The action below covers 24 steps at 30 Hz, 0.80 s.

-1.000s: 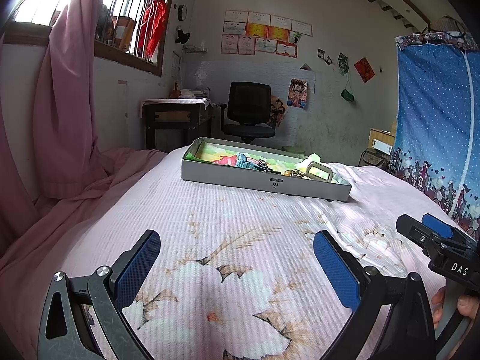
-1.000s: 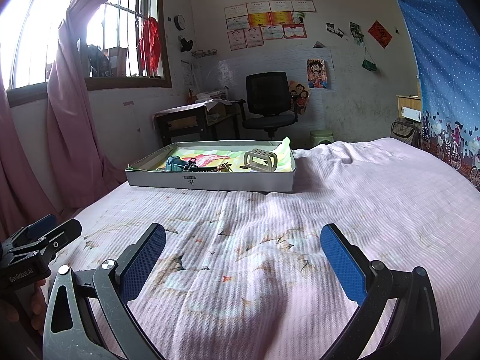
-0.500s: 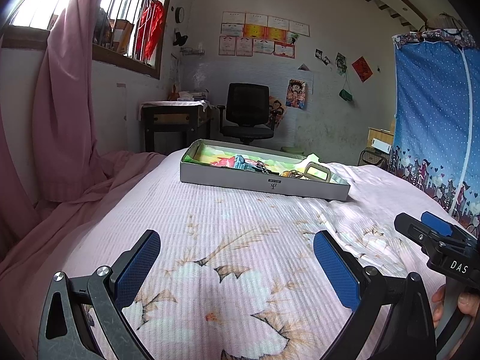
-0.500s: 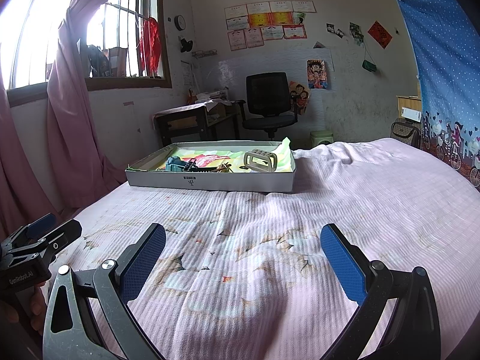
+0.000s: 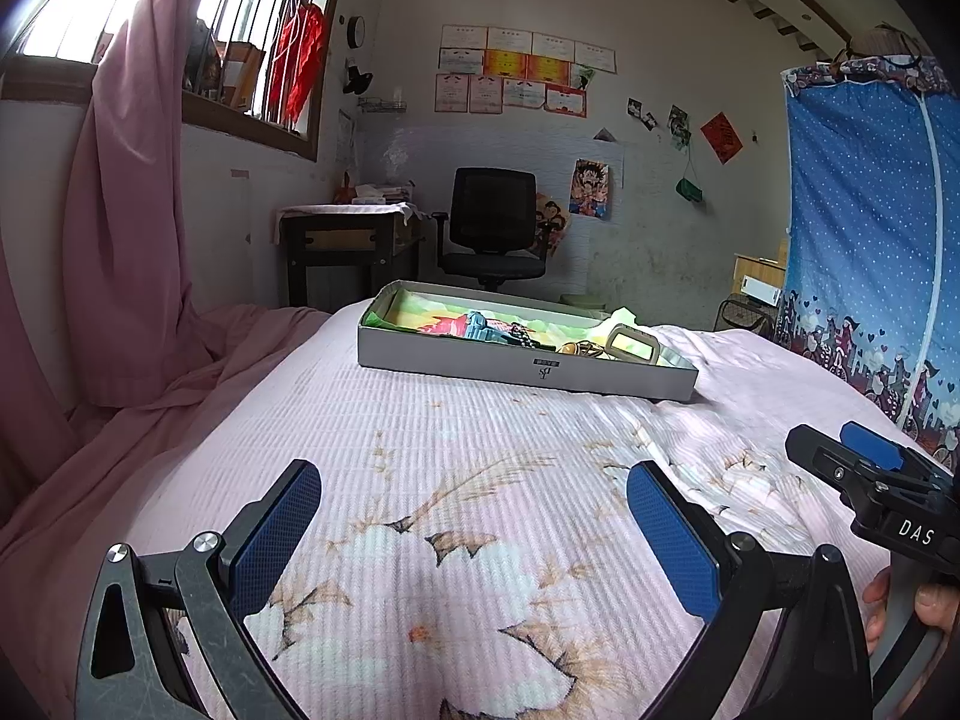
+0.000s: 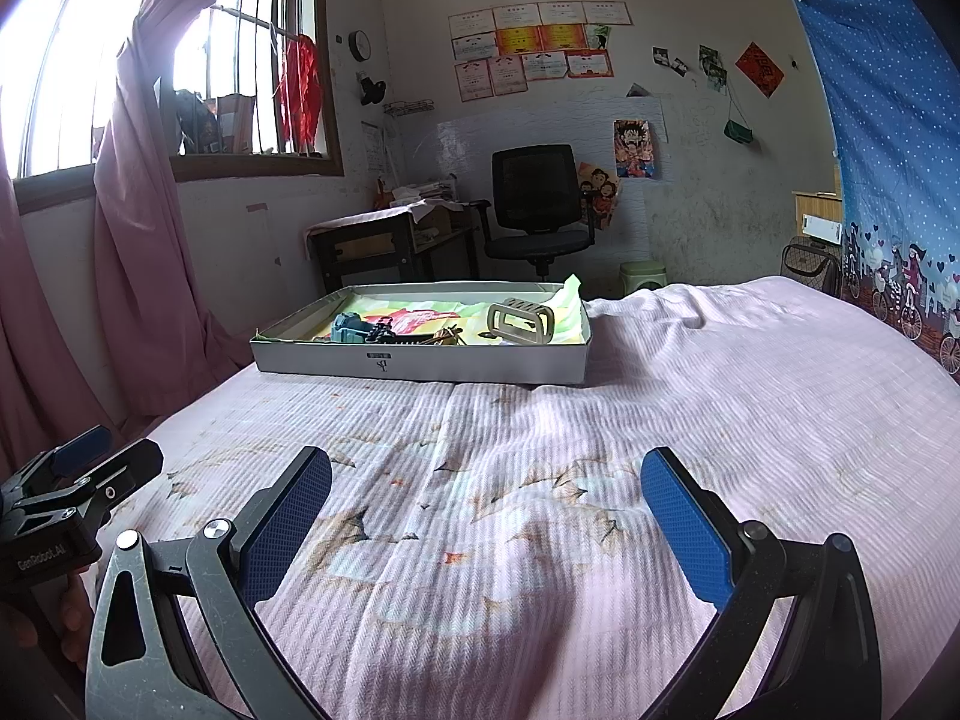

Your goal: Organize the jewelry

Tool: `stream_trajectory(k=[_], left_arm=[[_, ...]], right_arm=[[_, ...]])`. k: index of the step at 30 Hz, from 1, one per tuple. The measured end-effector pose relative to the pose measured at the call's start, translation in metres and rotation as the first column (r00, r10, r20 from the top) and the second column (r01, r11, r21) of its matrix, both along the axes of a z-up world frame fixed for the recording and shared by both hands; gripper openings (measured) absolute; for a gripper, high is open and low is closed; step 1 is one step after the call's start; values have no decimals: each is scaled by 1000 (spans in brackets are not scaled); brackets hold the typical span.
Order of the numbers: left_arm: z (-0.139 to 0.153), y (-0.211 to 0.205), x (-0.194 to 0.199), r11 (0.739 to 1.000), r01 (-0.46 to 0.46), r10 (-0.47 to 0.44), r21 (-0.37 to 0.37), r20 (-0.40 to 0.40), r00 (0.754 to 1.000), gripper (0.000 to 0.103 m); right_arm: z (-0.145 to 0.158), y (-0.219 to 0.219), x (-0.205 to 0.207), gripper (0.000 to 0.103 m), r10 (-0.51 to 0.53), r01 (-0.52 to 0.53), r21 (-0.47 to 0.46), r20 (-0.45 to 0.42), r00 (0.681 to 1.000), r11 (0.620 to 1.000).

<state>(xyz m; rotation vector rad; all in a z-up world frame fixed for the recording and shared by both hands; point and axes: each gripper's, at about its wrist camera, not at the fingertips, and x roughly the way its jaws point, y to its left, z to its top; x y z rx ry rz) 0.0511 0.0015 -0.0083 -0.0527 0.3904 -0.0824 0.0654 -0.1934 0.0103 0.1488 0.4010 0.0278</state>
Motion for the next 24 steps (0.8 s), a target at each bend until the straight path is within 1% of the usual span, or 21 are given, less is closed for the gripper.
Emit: stream_trajectory(k=[24], left_arm=[[0, -2, 0, 1000, 2, -2, 3, 3, 1000, 103]], right_arm=[[0, 0, 0, 102, -1, 1, -1, 1, 1000, 1000]])
